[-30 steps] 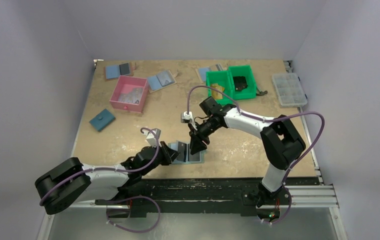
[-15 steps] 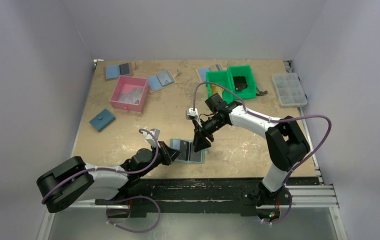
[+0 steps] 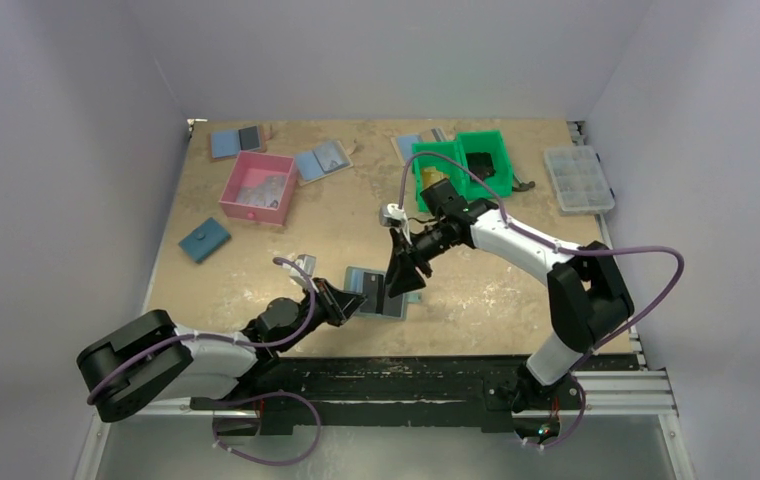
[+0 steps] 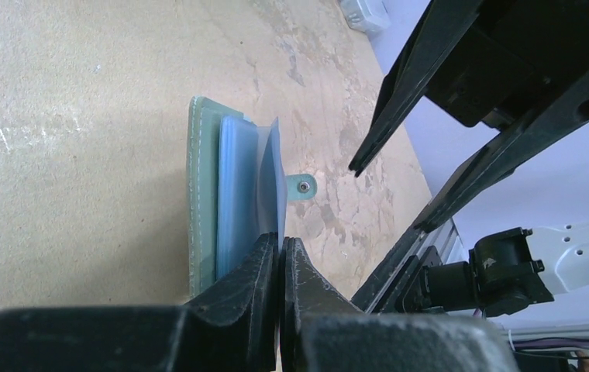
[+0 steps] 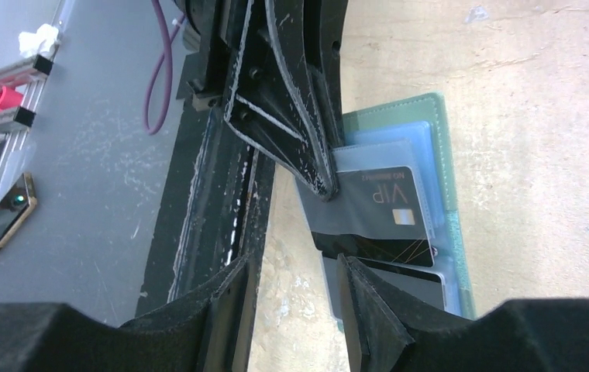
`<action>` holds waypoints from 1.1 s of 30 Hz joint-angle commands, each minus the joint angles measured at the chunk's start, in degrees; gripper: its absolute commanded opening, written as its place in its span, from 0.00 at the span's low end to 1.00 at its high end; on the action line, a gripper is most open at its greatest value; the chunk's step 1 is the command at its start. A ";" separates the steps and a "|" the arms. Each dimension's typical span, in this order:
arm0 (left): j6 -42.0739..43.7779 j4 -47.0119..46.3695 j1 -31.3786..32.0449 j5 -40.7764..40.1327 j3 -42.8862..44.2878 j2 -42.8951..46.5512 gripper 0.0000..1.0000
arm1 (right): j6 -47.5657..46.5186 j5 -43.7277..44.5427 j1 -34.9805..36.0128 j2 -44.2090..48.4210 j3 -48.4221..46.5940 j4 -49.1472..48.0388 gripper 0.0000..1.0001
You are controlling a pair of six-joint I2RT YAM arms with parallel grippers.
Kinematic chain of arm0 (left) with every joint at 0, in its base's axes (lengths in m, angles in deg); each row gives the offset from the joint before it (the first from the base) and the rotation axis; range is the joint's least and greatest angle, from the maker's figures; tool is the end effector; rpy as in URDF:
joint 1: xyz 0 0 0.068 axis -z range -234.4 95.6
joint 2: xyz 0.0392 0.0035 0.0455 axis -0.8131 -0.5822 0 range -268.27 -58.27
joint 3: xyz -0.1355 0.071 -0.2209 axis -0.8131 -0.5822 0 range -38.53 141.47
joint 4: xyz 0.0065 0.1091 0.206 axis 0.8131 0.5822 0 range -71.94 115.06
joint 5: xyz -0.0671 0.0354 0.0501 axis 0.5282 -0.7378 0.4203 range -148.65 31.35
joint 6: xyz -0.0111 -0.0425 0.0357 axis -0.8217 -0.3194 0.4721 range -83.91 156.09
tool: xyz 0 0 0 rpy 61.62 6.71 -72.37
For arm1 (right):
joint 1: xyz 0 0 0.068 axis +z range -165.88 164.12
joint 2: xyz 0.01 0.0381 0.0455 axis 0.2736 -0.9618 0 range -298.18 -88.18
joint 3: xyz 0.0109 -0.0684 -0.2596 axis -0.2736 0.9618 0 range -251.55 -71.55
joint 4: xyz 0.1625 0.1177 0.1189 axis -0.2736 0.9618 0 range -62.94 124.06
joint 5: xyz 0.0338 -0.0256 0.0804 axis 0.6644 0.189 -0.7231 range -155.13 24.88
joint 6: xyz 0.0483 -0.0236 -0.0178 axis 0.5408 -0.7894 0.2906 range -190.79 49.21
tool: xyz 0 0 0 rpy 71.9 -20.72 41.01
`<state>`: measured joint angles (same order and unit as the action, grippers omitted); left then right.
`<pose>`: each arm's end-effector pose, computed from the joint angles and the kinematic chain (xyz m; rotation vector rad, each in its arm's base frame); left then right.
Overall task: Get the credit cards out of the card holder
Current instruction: Pick up the card holder from the center of the board.
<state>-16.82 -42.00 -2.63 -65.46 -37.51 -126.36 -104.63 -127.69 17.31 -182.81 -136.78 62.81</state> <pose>0.1115 -0.1340 0.1664 -0.1163 1.8568 -1.2332 0.2287 0.1915 0.2356 -1.5597 1.7853 1.4247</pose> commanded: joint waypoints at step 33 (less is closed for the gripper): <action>0.22 -8.41 -0.24 -3.15 -2.60 10.04 0.00 | 20.48 -4.37 -1.44 -2.67 1.03 -12.52 0.43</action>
<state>-16.82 -46.50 -2.63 -68.43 -37.80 -118.08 -85.68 -129.46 16.28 -185.46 -135.85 52.47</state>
